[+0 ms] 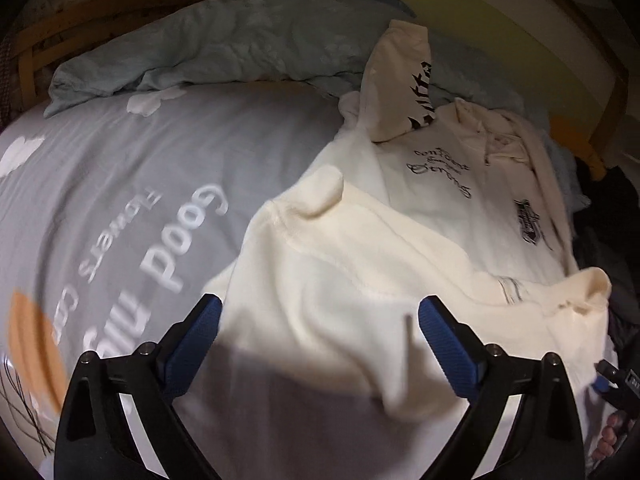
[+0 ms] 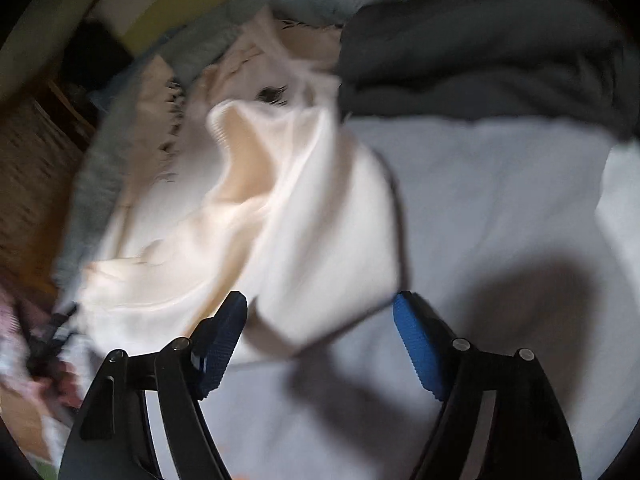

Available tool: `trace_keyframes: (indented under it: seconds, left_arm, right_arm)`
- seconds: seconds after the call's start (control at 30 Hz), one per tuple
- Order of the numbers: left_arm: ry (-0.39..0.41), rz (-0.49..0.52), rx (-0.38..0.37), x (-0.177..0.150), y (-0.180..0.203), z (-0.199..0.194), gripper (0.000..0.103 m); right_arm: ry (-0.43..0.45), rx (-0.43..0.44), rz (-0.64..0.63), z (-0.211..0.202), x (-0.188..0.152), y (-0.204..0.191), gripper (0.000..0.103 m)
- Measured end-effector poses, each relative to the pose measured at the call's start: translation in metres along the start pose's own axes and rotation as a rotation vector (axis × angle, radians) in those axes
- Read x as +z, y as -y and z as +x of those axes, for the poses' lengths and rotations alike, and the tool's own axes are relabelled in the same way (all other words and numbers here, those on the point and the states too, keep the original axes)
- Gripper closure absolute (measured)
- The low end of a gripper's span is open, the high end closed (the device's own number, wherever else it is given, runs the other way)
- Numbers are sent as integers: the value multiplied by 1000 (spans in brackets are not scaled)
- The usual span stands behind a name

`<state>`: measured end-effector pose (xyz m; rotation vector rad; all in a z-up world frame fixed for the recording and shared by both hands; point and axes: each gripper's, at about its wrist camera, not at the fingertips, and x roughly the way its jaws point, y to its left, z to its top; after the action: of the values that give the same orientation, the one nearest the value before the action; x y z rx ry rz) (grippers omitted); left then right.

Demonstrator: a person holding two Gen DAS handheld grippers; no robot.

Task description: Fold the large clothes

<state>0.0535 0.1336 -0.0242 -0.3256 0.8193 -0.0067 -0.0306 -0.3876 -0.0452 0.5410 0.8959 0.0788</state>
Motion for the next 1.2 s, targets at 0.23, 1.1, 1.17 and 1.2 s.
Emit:
trace_keyframes:
  seconds: [0.23, 1.1, 1.17, 1.2]
  left_arm:
    - [-172, -212, -198, -22, -25, 12, 28]
    - [-56, -298, -326, 9, -24, 42, 93]
    - [7, -244, -317, 6, -17, 18, 93]
    - [17, -229, -323, 6, -14, 11, 93]
  right_arm:
    - [-5, 227, 164, 14, -6, 8, 25]
    - [183, 21, 122, 33, 18, 0, 91]
    - [239, -21, 66, 15, 13, -12, 92]
    - [283, -46, 24, 1, 8, -21, 92]
